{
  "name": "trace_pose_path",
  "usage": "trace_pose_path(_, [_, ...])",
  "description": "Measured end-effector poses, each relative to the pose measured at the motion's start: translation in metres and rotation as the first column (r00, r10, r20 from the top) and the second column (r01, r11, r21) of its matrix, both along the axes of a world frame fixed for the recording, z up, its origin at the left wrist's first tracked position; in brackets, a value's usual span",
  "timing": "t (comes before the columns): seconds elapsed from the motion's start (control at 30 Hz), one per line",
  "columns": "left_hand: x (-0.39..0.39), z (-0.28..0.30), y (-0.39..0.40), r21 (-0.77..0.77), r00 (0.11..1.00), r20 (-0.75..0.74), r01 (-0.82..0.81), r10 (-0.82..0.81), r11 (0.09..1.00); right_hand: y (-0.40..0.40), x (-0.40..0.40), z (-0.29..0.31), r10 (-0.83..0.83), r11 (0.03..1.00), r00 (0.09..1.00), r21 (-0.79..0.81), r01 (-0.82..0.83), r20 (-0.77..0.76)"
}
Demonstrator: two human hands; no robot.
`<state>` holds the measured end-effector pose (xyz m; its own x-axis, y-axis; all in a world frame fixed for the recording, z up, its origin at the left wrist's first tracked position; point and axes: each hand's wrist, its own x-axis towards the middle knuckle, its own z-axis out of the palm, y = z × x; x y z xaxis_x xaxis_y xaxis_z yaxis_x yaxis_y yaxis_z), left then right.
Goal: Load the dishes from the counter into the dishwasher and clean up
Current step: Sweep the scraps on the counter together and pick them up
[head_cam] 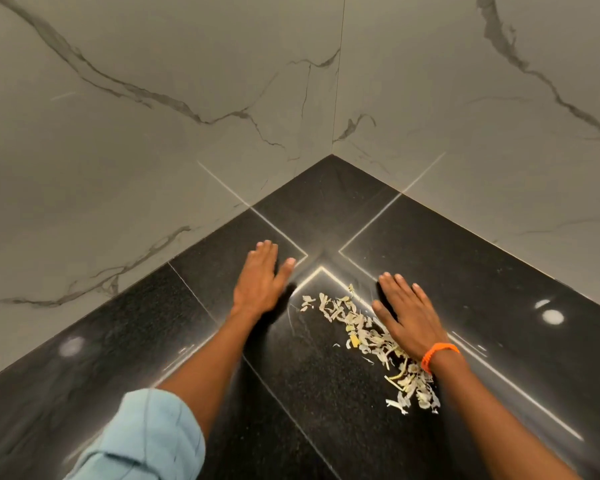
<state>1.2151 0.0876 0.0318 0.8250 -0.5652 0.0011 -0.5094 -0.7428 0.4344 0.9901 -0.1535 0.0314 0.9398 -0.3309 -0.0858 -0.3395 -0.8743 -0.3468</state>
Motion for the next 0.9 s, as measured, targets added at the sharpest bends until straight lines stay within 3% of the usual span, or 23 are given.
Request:
trace_pose_path(0.2, [-0.090,0.000,-0.043,-0.021,0.945,-0.025,0.326,-0.327,0.945,0.017,0.017,0.004,0.185,0.981,0.982,0.058,-0.183,-0.025])
trace_pose_path(0.47, [-0.178,-0.004,-0.029,-0.098,0.885,-0.088,0.449,-0.458,0.888,0.040,-0.070,0.010,0.233,0.949,0.972,0.216,-0.230,0.014])
trace_pose_path(0.57, [-0.183,0.003,-0.011,-0.225,0.861,-0.205,0.421,-0.465,0.879,0.042,-0.110,0.016,0.020,0.973,0.993,0.224,-0.045,0.114])
trace_pose_path(0.63, [-0.170,0.004,-0.001,-0.237,0.912,-0.247,0.271,-0.327,0.933,0.045,-0.135,0.013,-0.252,0.950,0.954,0.228,0.212,0.163])
trace_pose_path(0.7, [-0.151,0.005,-0.006,-0.195,0.959,-0.216,0.141,-0.183,0.971,0.053,-0.143,0.010,-0.411,0.907,0.903,0.163,0.389,0.129])
trace_pose_path(0.77, [-0.151,0.005,-0.024,-0.112,0.975,-0.129,0.167,-0.181,0.980,0.062,-0.134,0.003,-0.443,0.896,0.888,0.058,0.439,0.119])
trace_pose_path(0.9, [-0.199,-0.001,-0.052,-0.079,0.937,-0.048,0.343,-0.347,0.936,0.089,-0.096,-0.007,-0.551,0.834,0.822,0.130,0.536,0.147])
